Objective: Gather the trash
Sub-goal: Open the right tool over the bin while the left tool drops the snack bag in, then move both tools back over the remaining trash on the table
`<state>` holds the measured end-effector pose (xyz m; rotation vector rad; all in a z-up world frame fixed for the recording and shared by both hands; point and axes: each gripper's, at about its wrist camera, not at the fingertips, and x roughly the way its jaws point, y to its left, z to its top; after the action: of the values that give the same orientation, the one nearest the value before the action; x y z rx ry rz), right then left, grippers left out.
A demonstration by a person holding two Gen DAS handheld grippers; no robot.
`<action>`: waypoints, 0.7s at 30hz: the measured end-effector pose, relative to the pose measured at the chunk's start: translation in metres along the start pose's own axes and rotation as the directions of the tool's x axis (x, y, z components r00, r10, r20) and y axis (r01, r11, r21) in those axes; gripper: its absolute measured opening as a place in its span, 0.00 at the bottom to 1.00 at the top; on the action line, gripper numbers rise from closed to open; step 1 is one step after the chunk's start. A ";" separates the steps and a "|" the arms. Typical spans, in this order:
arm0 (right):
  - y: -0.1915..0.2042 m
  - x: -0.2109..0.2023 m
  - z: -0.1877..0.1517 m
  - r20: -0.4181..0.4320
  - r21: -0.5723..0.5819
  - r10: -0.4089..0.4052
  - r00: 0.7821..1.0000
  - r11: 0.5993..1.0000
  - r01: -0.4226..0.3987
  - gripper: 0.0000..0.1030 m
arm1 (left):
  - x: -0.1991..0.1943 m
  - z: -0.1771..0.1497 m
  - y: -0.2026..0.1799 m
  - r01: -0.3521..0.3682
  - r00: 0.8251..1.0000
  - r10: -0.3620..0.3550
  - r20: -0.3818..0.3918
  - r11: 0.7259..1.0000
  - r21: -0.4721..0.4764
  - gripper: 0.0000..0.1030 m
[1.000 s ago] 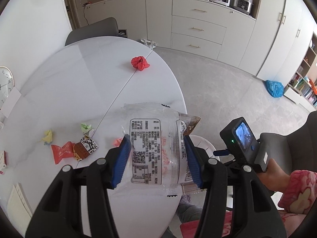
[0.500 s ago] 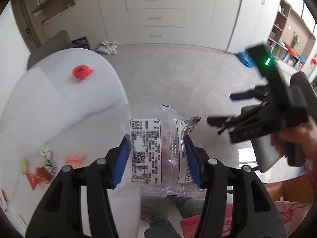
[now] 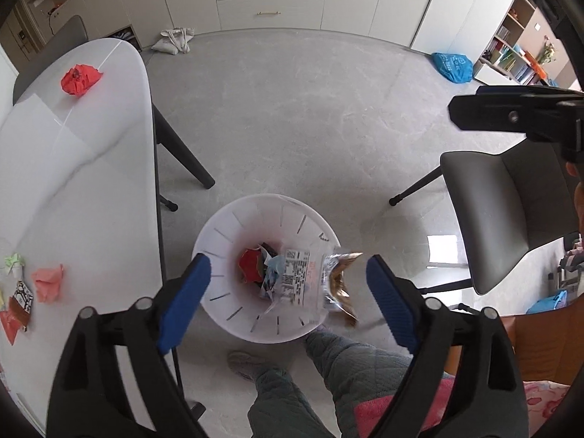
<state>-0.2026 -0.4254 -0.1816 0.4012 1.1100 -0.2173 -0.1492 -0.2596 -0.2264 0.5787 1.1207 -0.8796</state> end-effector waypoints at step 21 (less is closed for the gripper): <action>0.100 -0.062 0.046 0.183 -0.171 0.104 0.978 0.983 -0.072 0.97 | -0.168 -0.026 0.126 -0.185 0.936 0.265 0.231 0.930 -0.318 0.92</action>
<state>-0.1550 -0.3556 -0.0881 0.2758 0.9107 -0.0833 -0.0855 -0.1191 -0.0816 0.3227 0.8906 -0.5574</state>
